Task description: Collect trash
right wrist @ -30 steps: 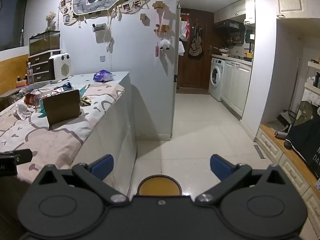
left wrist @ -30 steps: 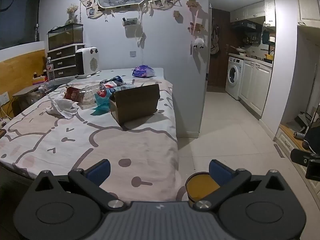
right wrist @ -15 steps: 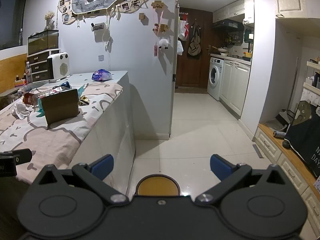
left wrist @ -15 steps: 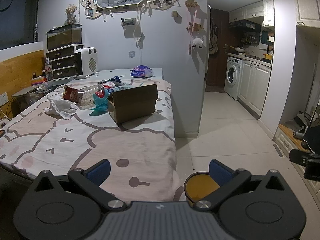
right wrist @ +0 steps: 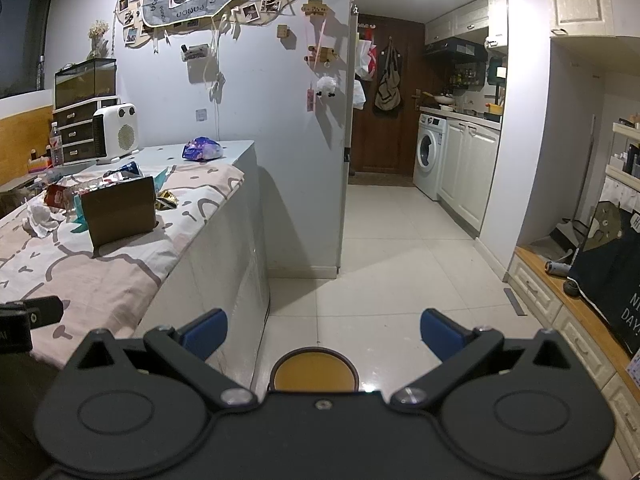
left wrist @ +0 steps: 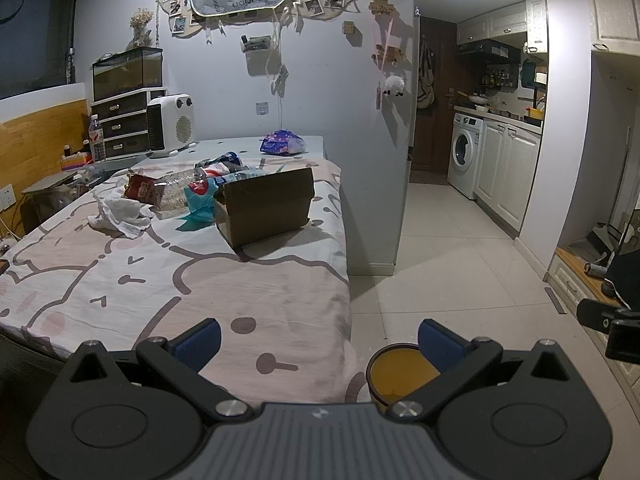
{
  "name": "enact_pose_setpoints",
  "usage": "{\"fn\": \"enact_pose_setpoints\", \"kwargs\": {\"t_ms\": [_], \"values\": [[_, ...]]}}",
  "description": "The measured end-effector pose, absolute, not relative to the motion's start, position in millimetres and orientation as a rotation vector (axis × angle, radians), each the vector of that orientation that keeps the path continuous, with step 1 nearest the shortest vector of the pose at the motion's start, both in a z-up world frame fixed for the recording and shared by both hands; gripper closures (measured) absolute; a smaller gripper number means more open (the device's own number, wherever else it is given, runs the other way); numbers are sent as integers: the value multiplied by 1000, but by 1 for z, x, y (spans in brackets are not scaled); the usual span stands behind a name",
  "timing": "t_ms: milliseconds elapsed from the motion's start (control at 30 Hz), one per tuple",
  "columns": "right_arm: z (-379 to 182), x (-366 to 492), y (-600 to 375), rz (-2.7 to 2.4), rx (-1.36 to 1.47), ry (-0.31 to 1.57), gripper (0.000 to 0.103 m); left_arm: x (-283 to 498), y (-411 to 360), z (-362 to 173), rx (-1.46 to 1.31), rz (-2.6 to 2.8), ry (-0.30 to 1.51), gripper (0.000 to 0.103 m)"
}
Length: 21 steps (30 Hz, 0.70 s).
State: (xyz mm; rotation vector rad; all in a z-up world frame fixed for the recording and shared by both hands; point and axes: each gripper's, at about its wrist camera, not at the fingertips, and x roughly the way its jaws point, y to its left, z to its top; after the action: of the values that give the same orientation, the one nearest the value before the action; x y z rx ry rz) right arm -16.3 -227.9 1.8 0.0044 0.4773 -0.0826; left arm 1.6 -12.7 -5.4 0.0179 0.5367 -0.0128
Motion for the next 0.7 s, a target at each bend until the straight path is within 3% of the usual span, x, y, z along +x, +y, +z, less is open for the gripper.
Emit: {"fn": "enact_pose_setpoints", "kwargs": {"t_ms": [700], "values": [[-2, -15, -229, -85, 2, 484, 0, 4, -15, -7, 20, -21, 540, 0]]}}
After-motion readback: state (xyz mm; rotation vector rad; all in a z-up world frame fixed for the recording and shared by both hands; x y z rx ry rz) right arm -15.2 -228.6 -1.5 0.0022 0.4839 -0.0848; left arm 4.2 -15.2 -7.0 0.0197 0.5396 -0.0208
